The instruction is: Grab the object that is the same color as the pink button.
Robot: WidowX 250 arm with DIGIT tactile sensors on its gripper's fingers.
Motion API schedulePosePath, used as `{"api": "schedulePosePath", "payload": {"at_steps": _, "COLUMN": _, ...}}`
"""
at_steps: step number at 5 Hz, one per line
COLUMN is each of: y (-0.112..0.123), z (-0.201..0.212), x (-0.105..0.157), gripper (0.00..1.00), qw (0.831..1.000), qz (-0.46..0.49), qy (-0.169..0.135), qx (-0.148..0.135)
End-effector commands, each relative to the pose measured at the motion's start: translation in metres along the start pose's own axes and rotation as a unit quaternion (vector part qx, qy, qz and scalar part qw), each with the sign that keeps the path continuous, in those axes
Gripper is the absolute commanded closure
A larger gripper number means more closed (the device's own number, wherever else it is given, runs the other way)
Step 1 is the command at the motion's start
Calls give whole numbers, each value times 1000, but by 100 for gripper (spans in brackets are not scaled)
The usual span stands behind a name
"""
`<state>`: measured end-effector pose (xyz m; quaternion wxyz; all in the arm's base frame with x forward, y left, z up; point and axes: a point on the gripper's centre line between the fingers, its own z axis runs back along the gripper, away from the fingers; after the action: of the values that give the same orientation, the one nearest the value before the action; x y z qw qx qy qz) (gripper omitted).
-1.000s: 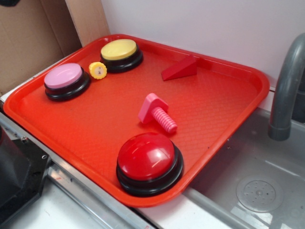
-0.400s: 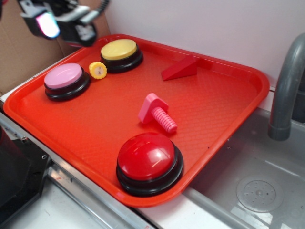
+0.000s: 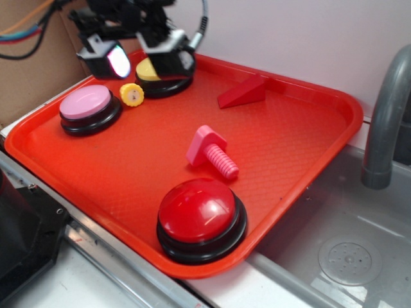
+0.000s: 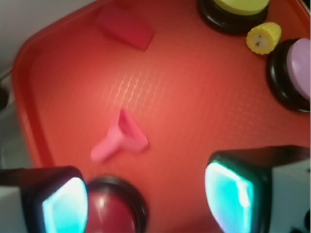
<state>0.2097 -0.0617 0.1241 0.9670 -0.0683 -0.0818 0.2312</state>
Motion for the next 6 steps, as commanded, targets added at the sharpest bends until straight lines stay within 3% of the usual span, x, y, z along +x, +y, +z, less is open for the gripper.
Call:
{"api": "schedulePosePath", "payload": {"at_steps": 1, "y": -20, "z": -50, "x": 21, "gripper": 0, "qw": 998, "qz": 63, "qy": -12, "qx": 12}}
{"api": "schedulePosePath", "payload": {"at_steps": 3, "y": -36, "z": -88, "x": 18, "gripper": 0, "qw": 1000, "qz": 16, "qy": 16, "qx": 9}}
{"api": "schedulePosePath", "payload": {"at_steps": 4, "y": -36, "z": -90, "x": 15, "gripper": 0, "qw": 1000, "qz": -2, "qy": 9, "qx": -11}}
{"api": "schedulePosePath", "payload": {"at_steps": 5, "y": -32, "z": -92, "x": 13, "gripper": 93, "qw": 1000, "qz": -2, "qy": 7, "qx": -1}}
{"api": "schedulePosePath", "payload": {"at_steps": 6, "y": -30, "z": -92, "x": 13, "gripper": 100, "qw": 1000, "qz": 0, "qy": 5, "qx": 4}}
